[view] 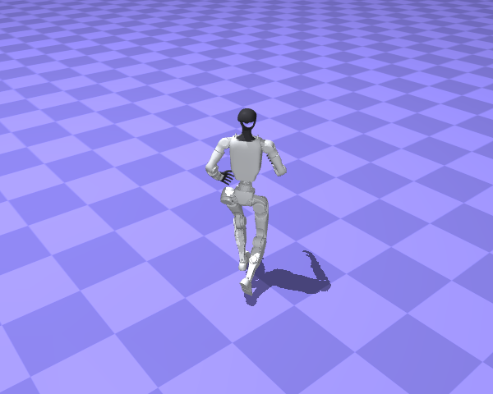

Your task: Run

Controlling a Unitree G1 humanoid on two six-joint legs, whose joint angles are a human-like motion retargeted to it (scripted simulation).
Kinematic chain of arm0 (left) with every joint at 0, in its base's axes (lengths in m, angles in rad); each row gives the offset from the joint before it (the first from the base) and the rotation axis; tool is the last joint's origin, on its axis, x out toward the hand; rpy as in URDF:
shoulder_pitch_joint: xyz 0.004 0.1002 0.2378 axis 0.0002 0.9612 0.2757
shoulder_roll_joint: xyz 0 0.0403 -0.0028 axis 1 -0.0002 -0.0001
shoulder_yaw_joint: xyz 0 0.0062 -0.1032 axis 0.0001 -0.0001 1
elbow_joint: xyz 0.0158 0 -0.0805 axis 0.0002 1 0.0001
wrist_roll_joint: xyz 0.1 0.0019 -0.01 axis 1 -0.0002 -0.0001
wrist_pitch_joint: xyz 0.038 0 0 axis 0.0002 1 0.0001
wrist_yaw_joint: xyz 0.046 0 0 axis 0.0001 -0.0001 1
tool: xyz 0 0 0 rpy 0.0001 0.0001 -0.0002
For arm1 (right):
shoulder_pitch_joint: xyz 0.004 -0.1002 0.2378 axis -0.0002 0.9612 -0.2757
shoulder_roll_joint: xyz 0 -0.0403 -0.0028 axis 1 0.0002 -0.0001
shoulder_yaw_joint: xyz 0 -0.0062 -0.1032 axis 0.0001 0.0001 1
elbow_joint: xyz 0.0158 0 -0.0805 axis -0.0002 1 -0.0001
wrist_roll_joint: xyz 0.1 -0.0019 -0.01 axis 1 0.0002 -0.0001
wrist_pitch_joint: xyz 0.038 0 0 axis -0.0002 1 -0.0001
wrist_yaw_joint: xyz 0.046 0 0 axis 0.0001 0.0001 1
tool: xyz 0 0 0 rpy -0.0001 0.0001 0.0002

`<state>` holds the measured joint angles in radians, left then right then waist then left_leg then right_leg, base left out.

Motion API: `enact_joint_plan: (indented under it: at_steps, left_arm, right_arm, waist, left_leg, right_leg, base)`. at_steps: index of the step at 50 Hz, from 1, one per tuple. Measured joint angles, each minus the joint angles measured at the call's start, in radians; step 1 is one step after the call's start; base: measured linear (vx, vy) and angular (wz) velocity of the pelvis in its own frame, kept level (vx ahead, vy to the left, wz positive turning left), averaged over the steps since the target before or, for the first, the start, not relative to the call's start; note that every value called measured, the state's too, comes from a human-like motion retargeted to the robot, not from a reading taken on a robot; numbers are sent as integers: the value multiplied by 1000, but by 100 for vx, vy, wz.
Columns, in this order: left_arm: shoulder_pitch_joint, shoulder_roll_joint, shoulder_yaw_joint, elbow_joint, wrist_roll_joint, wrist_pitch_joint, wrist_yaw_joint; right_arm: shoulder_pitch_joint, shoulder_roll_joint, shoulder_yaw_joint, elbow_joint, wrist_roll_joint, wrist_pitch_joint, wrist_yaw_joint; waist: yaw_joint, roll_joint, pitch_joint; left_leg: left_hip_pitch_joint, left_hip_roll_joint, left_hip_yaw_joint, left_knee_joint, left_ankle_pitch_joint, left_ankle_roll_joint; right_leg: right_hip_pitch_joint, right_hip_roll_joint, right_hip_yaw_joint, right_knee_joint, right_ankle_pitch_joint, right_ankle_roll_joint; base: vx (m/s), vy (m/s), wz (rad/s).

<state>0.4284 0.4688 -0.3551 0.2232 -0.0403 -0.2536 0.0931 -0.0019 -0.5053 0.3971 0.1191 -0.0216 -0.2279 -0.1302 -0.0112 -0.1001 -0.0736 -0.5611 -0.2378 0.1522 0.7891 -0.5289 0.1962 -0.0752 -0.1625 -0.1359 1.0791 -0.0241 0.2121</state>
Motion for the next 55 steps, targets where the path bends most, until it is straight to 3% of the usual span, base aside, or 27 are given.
enact_joint_plan:
  at_steps: [4,7,10,12,16,20,24,26,28,30,32,37,40,42,45,47,51,55]
  left_arm:
    - [-141,-38,-12,44,36,12,82]
    - [-339,-62,-18,79,49,31,168]
    - [-500,-80,-3,42,25,39,209]
    - [-551,-80,12,-27,7,27,209]
    - [-583,-73,12,-161,-32,-34,173]
    - [-541,-60,-15,-260,-55,-80,99]
    - [-436,-51,-31,-274,-62,-54,33]
    - [-374,-49,-29,-234,-39,-15,15]
    - [-313,-53,-24,-172,-11,23,-4]
    - [-238,-50,-13,-123,0,44,-35]
    - [-143,-26,7,-111,-10,41,-74]
    - [44,51,47,-103,-64,13,-133]
    - [94,60,60,-94,-93,11,-131]
    - [91,54,54,-81,-83,11,-111]
    - [11,33,41,-51,-40,15,-49]
    - [-113,9,30,-14,-2,29,17]
    - [-416,-62,15,31,14,54,132]
    - [-562,-107,31,-85,-35,23,151]
  right_arm:
    - [82,83,38,253,-30,44,-4]
    - [109,135,54,534,-48,76,-17]
    - [164,115,39,722,-45,77,6]
    - [228,75,19,758,-29,71,31]
    - [352,18,-26,769,10,68,63]
    - [430,11,-61,746,35,70,79]
    - [358,11,-53,692,27,60,67]
    - [254,4,-37,653,4,55,47]
    - [120,-3,-14,600,-15,51,14]
    - [4,-9,4,505,-11,42,-22]
    - [-53,-20,3,357,30,30,-38]
    - [-72,-35,-20,21,118,-19,-33]
    - [-55,-36,-29,-82,121,-35,-7]
    - [-25,-18,-18,-83,104,-37,3]
    - [40,28,4,17,50,-7,9]
    - [75,71,27,181,2,33,3]
    - [118,120,51,590,-67,79,12]
    - [251,69,13,755,-46,76,48]
  waist:
    - [-60,-13,2]
    - [-114,5,25]
    - [-170,57,47]
    - [-206,99,53]
    - [-243,173,43]
    - [-212,229,20]
    - [-147,236,35]
    - [-106,236,61]
    - [-66,227,79]
    - [-27,206,76]
    - [12,178,63]
    - [69,96,-5]
    - [43,53,-42]
    - [14,34,-45]
    - [-35,-2,-26]
    - [-71,-12,-5]
    - [-142,29,28]
    - [-214,114,34]
  left_leg:
    - [8,-10,-17,197,-152,66]
    - [76,17,-39,236,-262,66]
    - [220,28,-56,137,-290,66]
    - [329,48,-67,36,-244,27]
    - [482,140,-81,-71,-57,-111]
    - [499,265,-73,125,90,-186]
    - [413,383,-66,554,103,-148]
    - [322,441,-74,764,56,-93]
    - [190,467,-85,900,-12,-25]
    - [48,445,-84,911,-59,21]
    - [-47,395,-59,784,-66,29]
    - [-83,222,34,139,3,-63]
    - [-33,98,52,-172,38,-83]
    - [-34,59,48,-100,13,-49]
    - [-27,12,38,102,-80,40]
    - [-4,12,19,196,-166,66]
    - [151,27,-23,155,-254,66]
    - [377,68,-60,-50,-151,-29]
  right_leg:
    - [-134,-54,11,331,-10,-60]
    - [-317,-69,32,533,-114,-133]
    - [-499,-53,49,560,-227,-168]
    - [-575,-27,27,448,-261,-162]
    - [-618,90,-24,35,-231,-99]
    - [-559,232,-37,-266,-159,-70]
    - [-500,285,-59,-127,-322,-186]
    - [-467,306,-57,-52,-446,-252]
    - [-419,316,-42,-42,-528,-281]
    - [-341,311,-17,-98,-541,-269]
    - [-238,296,13,-192,-484,-225]
    - [-48,198,39,-343,-204,-63]
    - [-26,116,35,-244,-101,-1]
    - [-31,77,36,-94,-51,12]
    - [-86,11,41,205,2,4]
    - [-175,-28,37,397,-39,-50]
    - [-426,-51,53,576,-211,-151]
    - [-592,-11,5,364,-286,-156]
  base:
    - [-4,-1,21]
    - [-5,0,6]
    - [0,10,-8]
    - [5,4,-7]
    - [5,-7,-9]
    - [-1,-8,-24]
    - [-4,-7,-22]
    - [-4,-7,-7]
    - [-2,-3,1]
    - [0,0,0]
    - [1,4,-24]
    - [3,7,-18]
    - [0,6,26]
    - [-2,3,30]
    - [-2,2,26]
    - [-2,0,9]
    - [-1,5,-1]
    - [2,1,-4]
